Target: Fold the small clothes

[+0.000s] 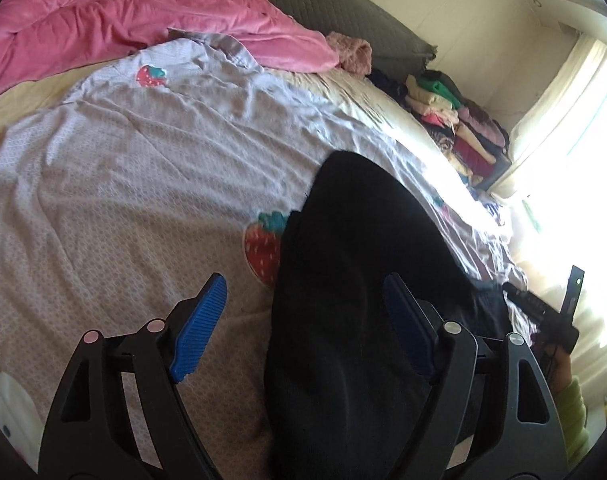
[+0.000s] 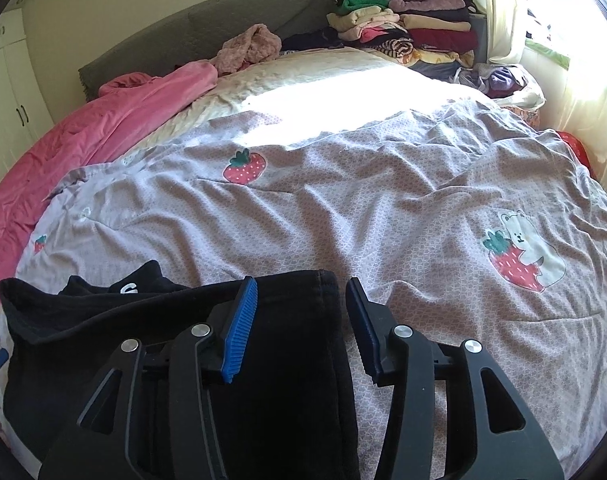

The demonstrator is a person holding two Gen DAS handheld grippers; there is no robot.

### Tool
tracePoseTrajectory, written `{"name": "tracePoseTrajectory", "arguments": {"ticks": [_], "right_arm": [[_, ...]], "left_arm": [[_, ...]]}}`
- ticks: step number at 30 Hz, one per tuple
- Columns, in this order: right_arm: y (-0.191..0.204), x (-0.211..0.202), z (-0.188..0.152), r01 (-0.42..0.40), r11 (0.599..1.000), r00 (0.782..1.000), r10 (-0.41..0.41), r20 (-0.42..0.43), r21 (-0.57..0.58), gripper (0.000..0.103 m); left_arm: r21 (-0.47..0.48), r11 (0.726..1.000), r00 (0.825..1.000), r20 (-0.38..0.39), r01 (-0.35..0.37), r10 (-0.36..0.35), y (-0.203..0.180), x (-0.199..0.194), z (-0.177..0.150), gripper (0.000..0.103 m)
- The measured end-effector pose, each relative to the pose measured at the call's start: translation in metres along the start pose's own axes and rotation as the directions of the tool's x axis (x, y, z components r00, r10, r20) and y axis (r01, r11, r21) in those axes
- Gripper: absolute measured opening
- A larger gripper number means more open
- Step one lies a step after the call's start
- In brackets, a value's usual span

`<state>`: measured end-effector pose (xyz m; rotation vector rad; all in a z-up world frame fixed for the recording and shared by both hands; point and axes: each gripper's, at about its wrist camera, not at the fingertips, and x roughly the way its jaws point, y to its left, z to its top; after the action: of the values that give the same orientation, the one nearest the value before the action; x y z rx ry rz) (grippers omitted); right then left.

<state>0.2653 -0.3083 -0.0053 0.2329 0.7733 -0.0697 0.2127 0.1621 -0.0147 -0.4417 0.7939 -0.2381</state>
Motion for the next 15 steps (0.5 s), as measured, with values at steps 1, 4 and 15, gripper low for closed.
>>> {"name": "tracePoseTrajectory", "arguments": {"ticks": [1, 4, 15], "right_arm": [[-0.002, -0.005, -0.001, -0.003, 1.0, 1.0, 0.003, 0.005, 0.005, 0.049], [-0.008, -0.02, -0.006, -0.019, 1.0, 1.0, 0.019, 0.019, 0.023, 0.057], [-0.031, -0.07, -0.06, -0.062, 0.996, 0.998, 0.062, 0.006, 0.06, 0.068]], "left_arm": [[0.005, 1.0, 1.0, -0.007, 0.002, -0.002, -0.001, 0.0, -0.002, 0.073], [0.029, 1.0, 1.0, -0.027, 0.013, -0.013, -0.007, 0.0, -0.008, 0.073], [0.088, 0.996, 0.998, -0.07, 0.004, 0.002, -0.014, -0.002, -0.025, 0.073]]}}
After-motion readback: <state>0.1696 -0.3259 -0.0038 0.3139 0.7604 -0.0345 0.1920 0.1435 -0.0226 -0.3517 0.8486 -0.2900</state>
